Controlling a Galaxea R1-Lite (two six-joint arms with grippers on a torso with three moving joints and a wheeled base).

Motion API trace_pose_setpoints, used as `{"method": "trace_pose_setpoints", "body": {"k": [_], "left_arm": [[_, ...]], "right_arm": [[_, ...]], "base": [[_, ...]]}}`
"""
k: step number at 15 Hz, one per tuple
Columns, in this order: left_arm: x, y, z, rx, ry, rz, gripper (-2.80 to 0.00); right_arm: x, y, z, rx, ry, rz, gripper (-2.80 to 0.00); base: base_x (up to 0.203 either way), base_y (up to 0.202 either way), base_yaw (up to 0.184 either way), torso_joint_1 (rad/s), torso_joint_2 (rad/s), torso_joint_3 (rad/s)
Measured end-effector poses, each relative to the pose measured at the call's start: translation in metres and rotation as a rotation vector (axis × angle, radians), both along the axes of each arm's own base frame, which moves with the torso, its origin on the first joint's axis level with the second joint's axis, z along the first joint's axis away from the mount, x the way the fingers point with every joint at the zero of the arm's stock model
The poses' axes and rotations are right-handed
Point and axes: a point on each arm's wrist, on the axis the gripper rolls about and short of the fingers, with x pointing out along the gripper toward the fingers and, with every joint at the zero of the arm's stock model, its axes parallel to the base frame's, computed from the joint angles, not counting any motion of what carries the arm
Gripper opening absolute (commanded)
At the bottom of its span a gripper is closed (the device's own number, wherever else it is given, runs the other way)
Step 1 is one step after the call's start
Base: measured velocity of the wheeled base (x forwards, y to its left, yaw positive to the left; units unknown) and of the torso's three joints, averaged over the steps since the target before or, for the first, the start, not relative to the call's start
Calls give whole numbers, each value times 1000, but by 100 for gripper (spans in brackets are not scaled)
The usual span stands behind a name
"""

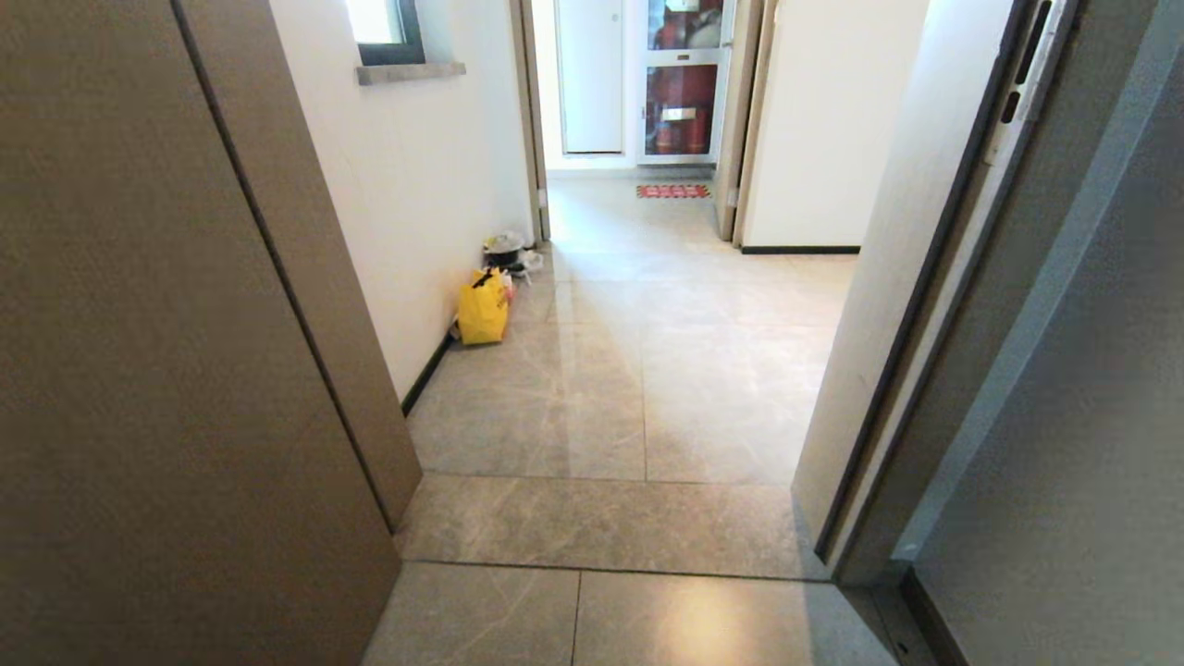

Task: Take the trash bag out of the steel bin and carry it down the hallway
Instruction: Put the trash bag at the door

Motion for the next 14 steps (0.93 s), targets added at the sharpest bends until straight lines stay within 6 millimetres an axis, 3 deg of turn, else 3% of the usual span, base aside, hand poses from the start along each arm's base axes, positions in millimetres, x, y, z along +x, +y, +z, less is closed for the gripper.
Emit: {"method": "trace_pose_setpoints", "body": {"k": [14], "left_arm": [[0, 0, 0, 0, 0, 0, -280]], "right_arm": [[0, 0, 0, 0, 0, 0, -280]], "base": [[192, 0, 0, 2, 1, 2]]}}
